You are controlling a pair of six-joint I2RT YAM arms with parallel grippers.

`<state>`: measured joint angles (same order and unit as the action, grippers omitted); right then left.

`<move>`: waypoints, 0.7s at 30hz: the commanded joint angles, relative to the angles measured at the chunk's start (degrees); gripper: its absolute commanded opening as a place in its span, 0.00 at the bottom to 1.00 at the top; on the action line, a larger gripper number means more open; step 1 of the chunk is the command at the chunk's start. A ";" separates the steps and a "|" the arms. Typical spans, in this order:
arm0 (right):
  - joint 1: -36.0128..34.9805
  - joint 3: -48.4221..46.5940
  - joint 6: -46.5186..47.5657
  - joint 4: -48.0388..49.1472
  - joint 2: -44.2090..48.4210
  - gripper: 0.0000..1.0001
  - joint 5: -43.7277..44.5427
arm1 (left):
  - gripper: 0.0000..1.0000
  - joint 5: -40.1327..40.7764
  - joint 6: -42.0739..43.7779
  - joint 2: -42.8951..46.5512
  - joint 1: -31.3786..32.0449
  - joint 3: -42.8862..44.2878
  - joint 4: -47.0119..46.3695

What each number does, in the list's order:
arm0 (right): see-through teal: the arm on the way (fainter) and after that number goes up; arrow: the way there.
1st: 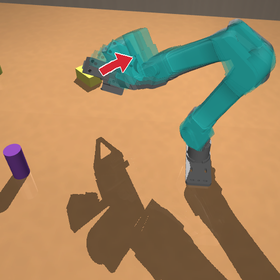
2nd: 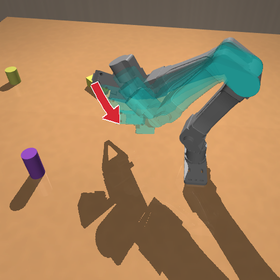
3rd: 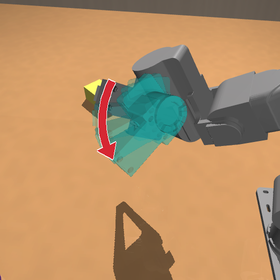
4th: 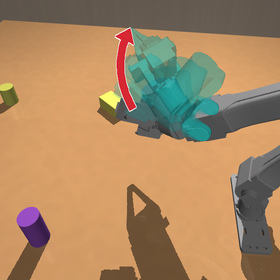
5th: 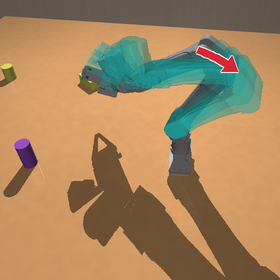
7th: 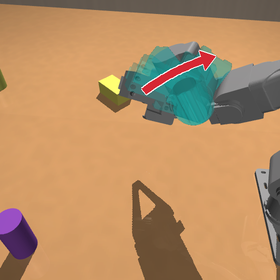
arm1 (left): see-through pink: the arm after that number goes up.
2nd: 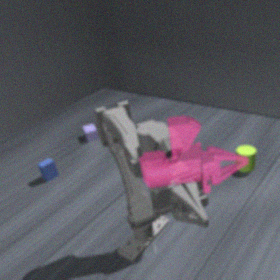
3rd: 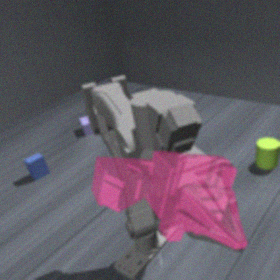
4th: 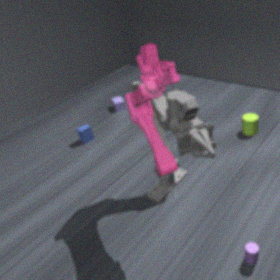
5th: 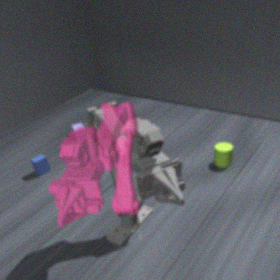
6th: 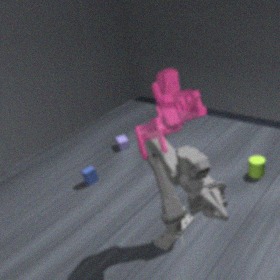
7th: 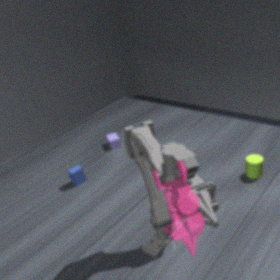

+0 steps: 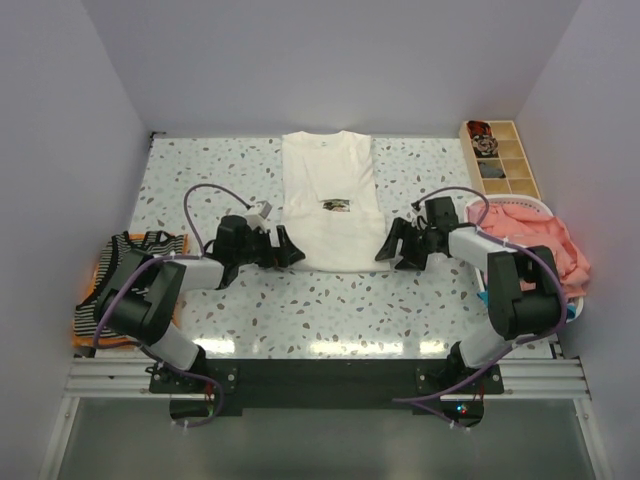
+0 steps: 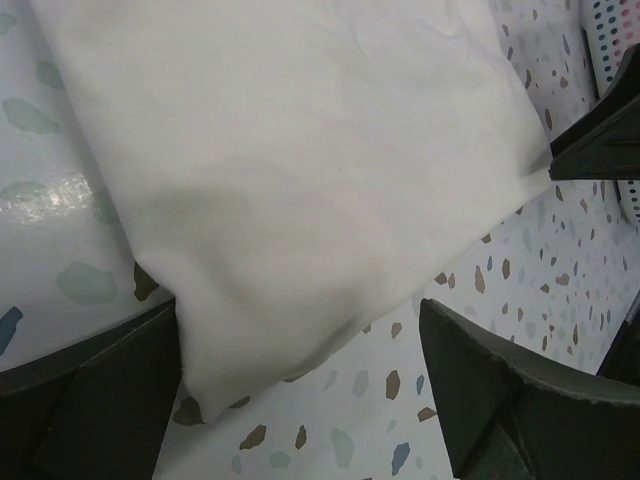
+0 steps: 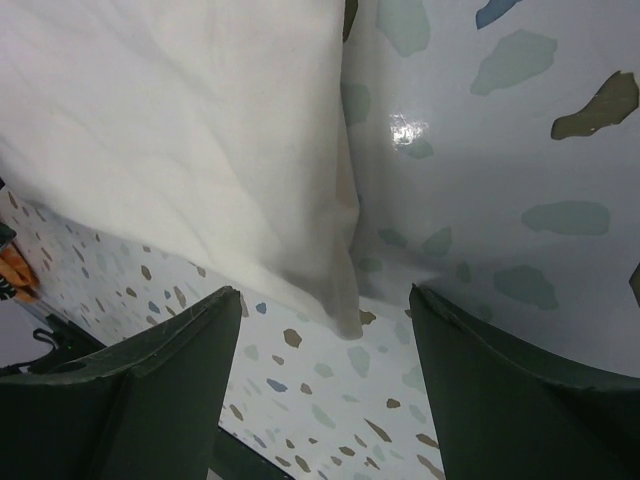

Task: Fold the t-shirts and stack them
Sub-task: Grab one side of the 2/3 rectangular tshirt with both arms

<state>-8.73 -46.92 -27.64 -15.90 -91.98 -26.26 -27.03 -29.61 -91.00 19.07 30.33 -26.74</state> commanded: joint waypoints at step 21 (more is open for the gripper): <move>-0.06 0.43 -2.77 8.87 -6.19 0.14 -8.10 | 0.03 2.24 0.77 -5.76 -0.26 -0.28 8.81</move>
<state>-8.62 -46.35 -30.09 -9.17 -98.02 -33.95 -26.02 -30.55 -93.80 18.76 29.52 -25.96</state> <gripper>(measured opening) 0.264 0.159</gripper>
